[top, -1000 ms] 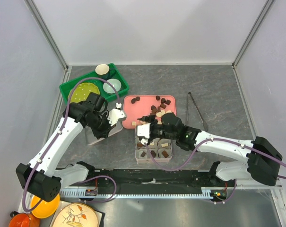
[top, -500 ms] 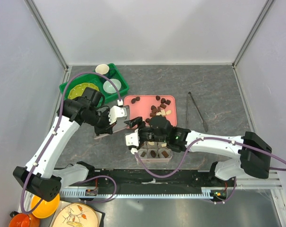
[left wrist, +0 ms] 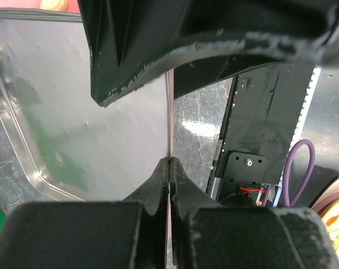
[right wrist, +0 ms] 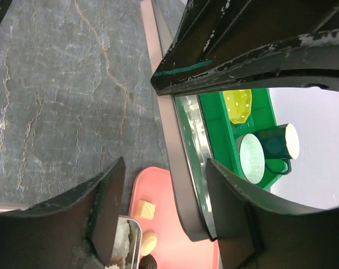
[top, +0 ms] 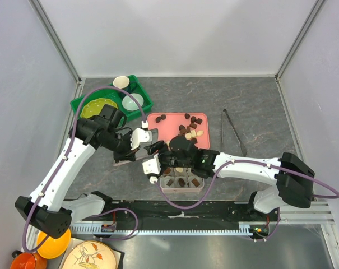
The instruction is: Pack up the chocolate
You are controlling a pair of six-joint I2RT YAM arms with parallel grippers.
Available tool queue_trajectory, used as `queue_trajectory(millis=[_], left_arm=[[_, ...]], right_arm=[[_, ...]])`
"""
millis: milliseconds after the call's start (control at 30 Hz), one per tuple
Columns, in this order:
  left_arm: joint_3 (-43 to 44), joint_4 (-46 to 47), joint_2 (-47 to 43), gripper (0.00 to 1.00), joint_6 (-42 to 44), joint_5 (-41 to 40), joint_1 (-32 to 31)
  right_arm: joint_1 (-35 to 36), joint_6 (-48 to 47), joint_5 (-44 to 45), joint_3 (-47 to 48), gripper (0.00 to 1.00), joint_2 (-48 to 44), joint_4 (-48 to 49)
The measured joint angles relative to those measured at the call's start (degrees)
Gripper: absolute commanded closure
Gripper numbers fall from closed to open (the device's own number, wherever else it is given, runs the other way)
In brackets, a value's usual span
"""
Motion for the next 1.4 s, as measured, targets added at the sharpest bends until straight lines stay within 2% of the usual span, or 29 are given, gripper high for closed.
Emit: queue_trajectory(millis=[200, 233, 333, 533, 567, 667, 700, 767, 800, 867, 933, 967, 1000, 1233, 1367, 1400], left_arm=[[0.0, -0.04, -0.07, 0.98, -0.02, -0.02, -1.27], [0.0, -0.07, -0.09, 0.99, -0.02, -0.02, -1.4], [0.0, -0.17, -0.24, 0.98, -0.02, 0.0, -1.73], [-0.07, -0.33, -0.9, 0.99, 0.11, -1.42, -1.88], [-0.07, -0.26, -0.96, 0.98, 0.13, -1.53, -1.9], [-0.04, -0.07, -1.14, 0.85, 0.15, -1.68, -1.9], [-0.02, 0.0, -1.16, 0.75, 0.07, -1.84, -1.9], [0.35, 0.07, -1.22, 0.67, -0.52, -2.97, -1.9], [0.63, 0.31, -1.6, 0.59, -1.77, -3.98, -1.92], [0.7, 2.91, -3.65, 0.52, -4.59, -8.57, -2.01], [0.7, 7.72, -6.67, 0.39, -7.08, -13.6, -2.01], [0.7, 11.21, -8.81, 0.37, -8.52, -16.92, -2.01], [0.7, 13.81, -10.23, 0.25, -9.31, -19.04, -2.01], [0.22, 32.35, -17.18, 0.19, -15.06, -34.82, -1.86], [0.22, 35.69, -17.22, 0.15, -17.42, -37.68, -1.75], [0.2, 35.87, -17.18, 0.1, -17.84, -37.66, -1.73]], right_arm=[[0.0, -0.9, 0.57, 0.72, 0.54, 0.11, -1.84], [0.0, -1.11, 0.79, 0.83, 0.66, 0.11, -2.12], [0.0, -1.99, 1.49, 1.38, 0.87, 0.39, -2.97], [0.39, -2.64, 2.16, 3.15, 0.99, 1.66, -5.6], [0.39, -2.71, 2.34, 3.28, 1.0, 1.68, -5.81], [0.44, -2.82, 2.78, 3.5, 1.0, 1.68, -5.99], [0.48, -2.78, 2.89, 3.5, 1.0, 1.66, -5.99], [0.52, -2.64, 3.26, 3.52, 1.0, 1.66, -5.97], [0.52, -2.51, 3.78, 3.52, 1.0, 1.62, -6.16], [0.55, -2.27, 4.7, 3.52, 1.0, 1.51, -6.84], [0.55, -1.55, 5.64, 3.52, 1.0, 0.85, -7.43], [0.57, -0.96, 5.86, 3.52, 1.0, 0.28, -7.78], [0.66, -0.37, 5.99, 3.52, 1.0, -0.24, -8.02], [1.27, 10.64, 7.65, 5.53, 0.91, -7.56, -13.16], [1.27, 21.64, 9.35, 10.32, 0.9, -11.17, -19.34], [0.96, 24.9, 9.64, 11.28, 0.92, -12.26, -21.0]])
